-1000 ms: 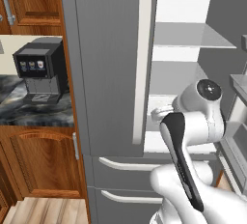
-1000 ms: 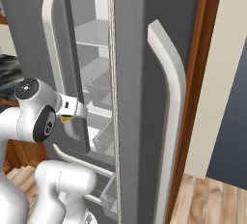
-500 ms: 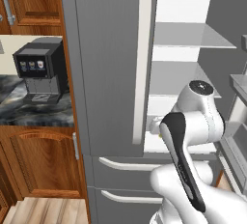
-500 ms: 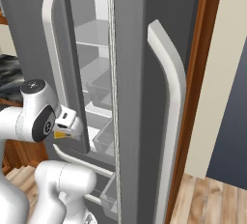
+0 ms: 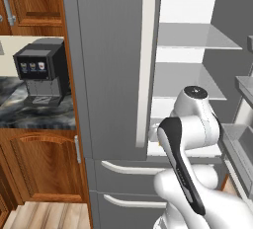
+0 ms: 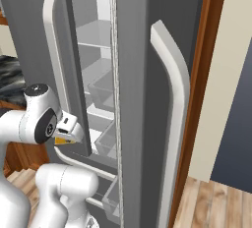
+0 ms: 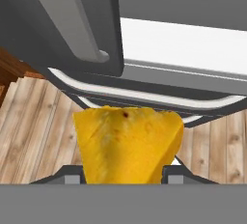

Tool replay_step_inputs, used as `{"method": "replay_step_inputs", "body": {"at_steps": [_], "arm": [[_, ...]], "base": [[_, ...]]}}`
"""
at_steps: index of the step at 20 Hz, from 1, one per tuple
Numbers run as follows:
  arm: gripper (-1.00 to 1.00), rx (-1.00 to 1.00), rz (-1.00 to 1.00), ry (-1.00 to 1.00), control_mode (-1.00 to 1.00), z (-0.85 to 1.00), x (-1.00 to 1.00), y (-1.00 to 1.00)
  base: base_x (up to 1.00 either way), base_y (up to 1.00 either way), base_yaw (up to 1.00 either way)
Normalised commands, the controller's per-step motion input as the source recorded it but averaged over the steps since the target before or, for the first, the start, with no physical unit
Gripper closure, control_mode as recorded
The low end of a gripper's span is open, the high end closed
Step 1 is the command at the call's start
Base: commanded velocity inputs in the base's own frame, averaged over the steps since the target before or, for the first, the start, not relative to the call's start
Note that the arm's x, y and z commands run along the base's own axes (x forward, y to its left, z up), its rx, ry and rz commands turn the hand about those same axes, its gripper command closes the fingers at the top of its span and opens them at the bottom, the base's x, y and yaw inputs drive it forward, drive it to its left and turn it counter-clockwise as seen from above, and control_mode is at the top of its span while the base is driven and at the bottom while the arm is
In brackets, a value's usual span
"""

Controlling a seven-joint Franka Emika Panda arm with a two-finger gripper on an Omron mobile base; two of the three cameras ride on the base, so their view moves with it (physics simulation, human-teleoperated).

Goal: Retrieve the sausage and cheese from the fridge and place them on the cutting board on the counter.

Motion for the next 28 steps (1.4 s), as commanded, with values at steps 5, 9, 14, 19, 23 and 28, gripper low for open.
{"method": "replay_step_inputs", "body": {"at_steps": [5,9,14,19,23,28], "arm": [[1.00,0.00,0.00,0.00,-1.00,0.00,0.00,0.00],[1.00,0.00,0.00,0.00,-1.00,0.00,0.00,0.00],[1.00,0.00,0.00,0.00,1.00,0.00,0.00,0.00],[1.00,0.00,0.00,0.00,1.00,0.00,0.00,0.00],[1.00,0.00,0.00,0.00,1.00,0.00,0.00,0.00],[1.00,0.00,0.00,0.00,1.00,0.00,0.00,0.00]], "base": [[0.00,0.00,0.00],[0.00,0.00,0.00],[0.00,0.00,0.00],[-0.18,0.08,-0.01],[-0.40,0.81,0.00],[-0.20,0.93,0.03]]}}
